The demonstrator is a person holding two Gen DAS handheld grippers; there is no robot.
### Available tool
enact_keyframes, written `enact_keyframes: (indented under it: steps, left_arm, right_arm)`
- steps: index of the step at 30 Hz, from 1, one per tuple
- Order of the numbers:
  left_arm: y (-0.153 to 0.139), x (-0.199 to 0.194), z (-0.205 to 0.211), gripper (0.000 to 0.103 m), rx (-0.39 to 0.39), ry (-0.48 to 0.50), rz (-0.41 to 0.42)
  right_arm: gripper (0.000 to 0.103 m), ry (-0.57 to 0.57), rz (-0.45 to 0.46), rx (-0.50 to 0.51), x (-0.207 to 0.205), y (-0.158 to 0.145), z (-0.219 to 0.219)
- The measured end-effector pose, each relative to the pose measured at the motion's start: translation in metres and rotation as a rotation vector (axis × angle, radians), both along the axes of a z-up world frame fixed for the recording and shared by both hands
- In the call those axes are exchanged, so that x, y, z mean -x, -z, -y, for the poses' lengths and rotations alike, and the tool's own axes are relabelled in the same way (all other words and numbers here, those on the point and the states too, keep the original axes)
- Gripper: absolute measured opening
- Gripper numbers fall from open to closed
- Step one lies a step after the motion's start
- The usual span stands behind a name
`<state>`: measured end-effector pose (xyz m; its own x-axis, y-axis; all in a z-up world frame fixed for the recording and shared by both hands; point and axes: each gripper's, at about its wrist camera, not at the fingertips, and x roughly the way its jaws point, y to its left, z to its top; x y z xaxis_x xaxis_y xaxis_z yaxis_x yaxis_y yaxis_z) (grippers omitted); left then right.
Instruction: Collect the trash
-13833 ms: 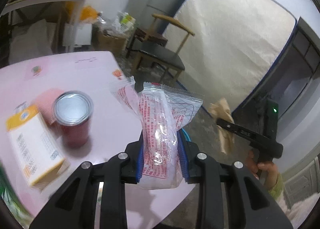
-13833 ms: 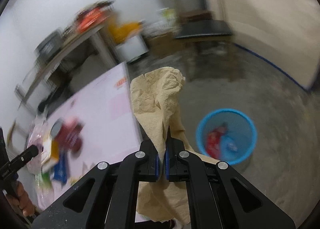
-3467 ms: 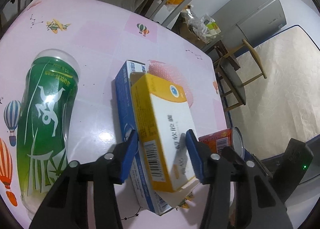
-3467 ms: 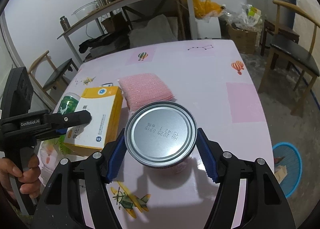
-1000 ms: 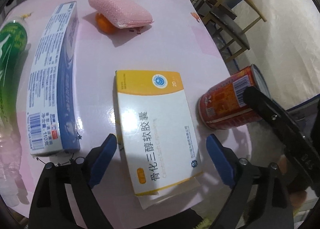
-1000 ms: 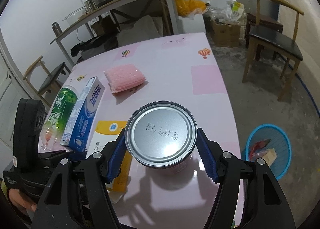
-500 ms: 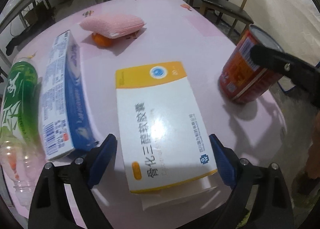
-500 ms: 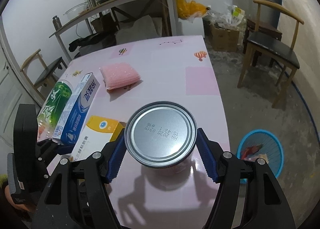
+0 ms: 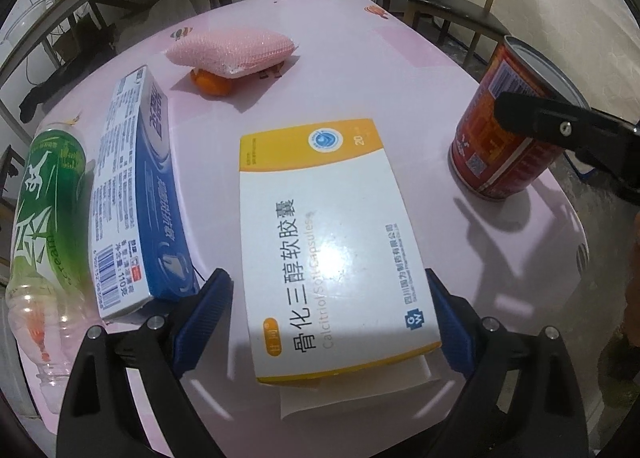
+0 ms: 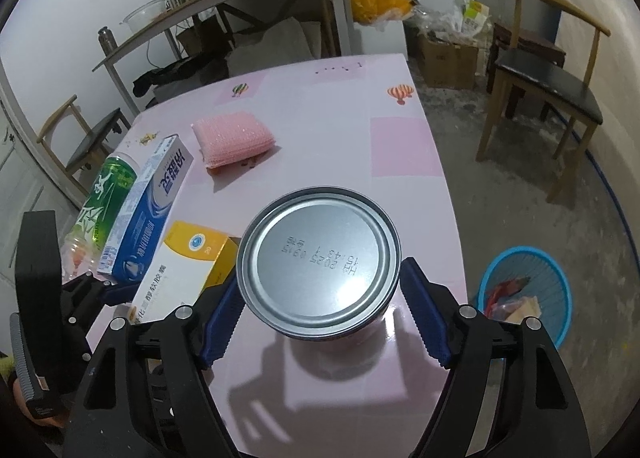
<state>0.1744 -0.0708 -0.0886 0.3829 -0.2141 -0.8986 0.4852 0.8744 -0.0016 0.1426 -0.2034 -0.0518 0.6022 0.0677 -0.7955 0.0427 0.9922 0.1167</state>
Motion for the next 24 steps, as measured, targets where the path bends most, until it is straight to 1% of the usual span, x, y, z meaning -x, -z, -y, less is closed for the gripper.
enact_keyframes:
  steps: [1, 2, 3, 5, 7, 13, 19, 24]
  left_arm:
    - [0.0, 0.0, -0.001, 0.09, 0.003, -0.001, 0.001]
    - [-0.001, 0.001, -0.002, 0.086, 0.006, -0.002, 0.001]
    - [-0.001, 0.002, -0.003, 0.085, 0.014, 0.0, -0.003]
    - [-0.003, 0.006, -0.004, 0.081, 0.017, 0.002, 0.001]
    - [-0.004, 0.007, -0.004, 0.073, 0.02, 0.007, 0.007]
    - [-0.006, 0.008, -0.006, 0.073, 0.032, 0.003, 0.006]
    - [-0.012, 0.01, -0.006, 0.073, 0.042, 0.008, 0.034]
    - [-0.016, 0.013, -0.006, 0.073, 0.052, 0.012, 0.04]
  right_arm:
    - [0.069, 0.002, 0.0, 0.0, 0.0, 0.0, 0.0]
    - [0.066, 0.004, 0.0, -0.002, 0.001, 0.0, 0.001]
    - [0.065, 0.005, -0.003, -0.003, 0.001, 0.0, 0.001]
    - [0.065, 0.008, -0.002, -0.003, 0.002, 0.0, 0.002]
    - [0.064, 0.009, 0.0, 0.004, 0.003, 0.0, 0.002]
    - [0.064, 0.018, 0.004, 0.021, 0.004, -0.001, -0.001]
    - [0.064, 0.023, 0.008, 0.024, 0.006, -0.003, -0.001]
    - [0.064, 0.029, 0.018, 0.026, 0.007, -0.007, -0.002]
